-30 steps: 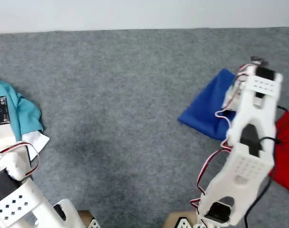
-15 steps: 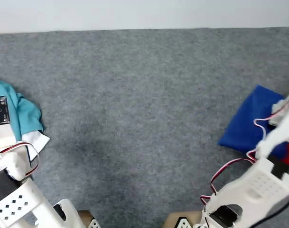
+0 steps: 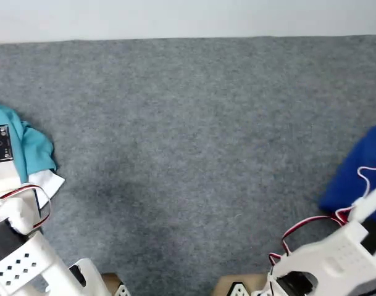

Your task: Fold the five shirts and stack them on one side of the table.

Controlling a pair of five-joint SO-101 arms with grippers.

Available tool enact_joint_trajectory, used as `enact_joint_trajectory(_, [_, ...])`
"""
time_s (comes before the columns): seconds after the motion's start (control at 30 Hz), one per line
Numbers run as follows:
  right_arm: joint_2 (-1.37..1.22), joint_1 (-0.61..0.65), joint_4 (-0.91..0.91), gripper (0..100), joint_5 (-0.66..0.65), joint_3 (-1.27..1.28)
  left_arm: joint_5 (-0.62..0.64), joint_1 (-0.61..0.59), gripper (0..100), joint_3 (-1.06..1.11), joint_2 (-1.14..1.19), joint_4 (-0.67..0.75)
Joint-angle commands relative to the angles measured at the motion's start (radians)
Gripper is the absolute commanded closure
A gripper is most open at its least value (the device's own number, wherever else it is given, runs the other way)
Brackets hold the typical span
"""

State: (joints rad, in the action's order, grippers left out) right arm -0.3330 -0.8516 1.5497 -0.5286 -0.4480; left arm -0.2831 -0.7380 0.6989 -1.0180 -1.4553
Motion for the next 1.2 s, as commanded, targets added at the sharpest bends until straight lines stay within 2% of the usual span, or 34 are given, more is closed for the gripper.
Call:
enact_joint_trajectory(0.0, [0.077, -0.035, 0.007, 98.8, -0.026, -0.037, -0.002, 0.006, 100, -0.031, -0.009, 0.002])
enact_joint_trajectory(0.33, [0.016, -0.105, -0.015, 98.8, -0.068, -0.032, -0.002, 0.006, 100, -0.031, -0.012, -0.002])
enact_joint_trajectory(0.57, [-0.104, -0.139, -0.127, 98.8, -0.072, -0.032, -0.002, 0.006, 100, -0.031, -0.012, -0.005])
enact_joint_trajectory(0.73, [-0.14, -0.166, -0.174, 98.0, -0.167, -0.034, -0.002, 0.006, 100, -0.031, -0.012, -0.005])
enact_joint_trajectory(0.93, [-0.119, -0.199, -0.143, 78.9, -0.14, -0.034, -0.002, 0.006, 100, -0.031, -0.012, -0.005])
enact_joint_trajectory(1.17, [0.036, -0.173, -0.137, 77.1, -0.038, -0.034, -0.002, 0.006, 100, -0.035, -0.012, -0.005])
